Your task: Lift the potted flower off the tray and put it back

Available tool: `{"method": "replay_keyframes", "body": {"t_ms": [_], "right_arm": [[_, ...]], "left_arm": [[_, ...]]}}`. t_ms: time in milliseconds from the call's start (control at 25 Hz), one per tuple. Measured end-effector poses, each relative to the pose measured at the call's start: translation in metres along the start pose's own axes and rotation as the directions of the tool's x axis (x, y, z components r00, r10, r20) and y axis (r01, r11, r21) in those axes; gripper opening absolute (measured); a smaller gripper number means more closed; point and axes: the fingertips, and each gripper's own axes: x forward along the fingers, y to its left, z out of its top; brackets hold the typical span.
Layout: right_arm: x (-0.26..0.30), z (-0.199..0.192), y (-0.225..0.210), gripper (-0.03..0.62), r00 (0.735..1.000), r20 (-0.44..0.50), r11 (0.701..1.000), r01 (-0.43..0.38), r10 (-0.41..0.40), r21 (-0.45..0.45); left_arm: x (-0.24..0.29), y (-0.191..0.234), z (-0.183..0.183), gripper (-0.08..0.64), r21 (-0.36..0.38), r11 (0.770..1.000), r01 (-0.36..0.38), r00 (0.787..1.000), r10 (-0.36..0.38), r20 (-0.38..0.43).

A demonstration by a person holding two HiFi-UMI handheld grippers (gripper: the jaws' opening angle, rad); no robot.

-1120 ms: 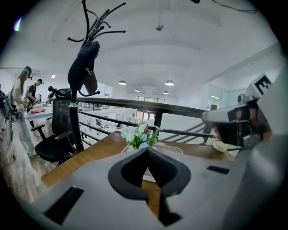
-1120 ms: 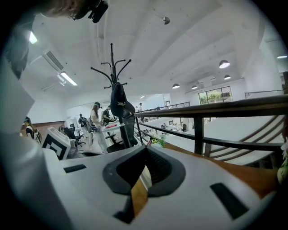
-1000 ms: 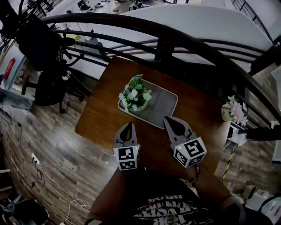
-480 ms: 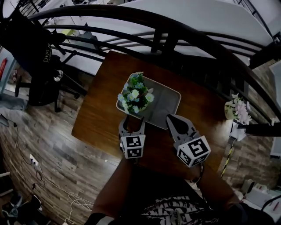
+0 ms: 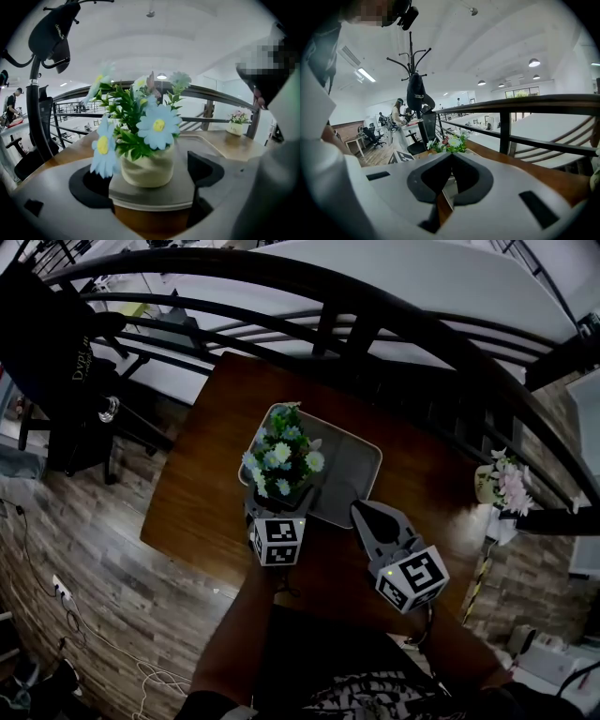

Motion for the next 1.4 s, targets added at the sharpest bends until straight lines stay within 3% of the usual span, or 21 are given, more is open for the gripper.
{"method": "replay_keyframes", "body": {"t_ms": [160, 440, 560, 760, 1120, 1400], "right_arm": [[0.003, -0.004, -0.005, -0.002, 1.0, -0.004, 1.0, 0.011, -0.011, 0.014], [0.002, -0.001, -0.017, -0.002, 1.0, 0.007, 0.999, 0.025, -0.025, 0.036], [-0.001, -0.002, -0.021, -0.002, 0.999, 0.006, 0.998, 0.033, -0.033, 0.045], [-0.001, -0.001, -0.026, -0.002, 0.999, 0.013, 0.998, 0.037, -0.038, 0.054], [-0.007, 0.009, -0.026, -0.002, 0.999, 0.032, 0.999, 0.028, -0.03, 0.042], [-0.013, 0.013, -0.029, -0.002, 0.999, 0.044, 0.999, 0.019, -0.02, 0.03]], "left_arm": [[0.016, 0.002, 0.007, 0.503, 0.05, 0.999, 0.005, 1.0, -0.004, -0.011], [0.042, 0.006, 0.012, 0.529, 0.046, 0.999, 0.003, 1.0, -0.002, -0.028], [0.046, 0.009, 0.008, 0.529, 0.064, 0.998, -0.027, 0.998, 0.031, -0.049], [0.05, 0.011, 0.003, 0.528, 0.157, 0.983, -0.091, 0.992, 0.104, -0.077], [0.038, 0.009, 0.006, 0.525, 0.102, 0.992, -0.075, 0.996, 0.079, -0.039], [0.02, -0.004, 0.01, 0.525, 0.148, 0.985, -0.088, 0.996, 0.089, -0.005]]}}
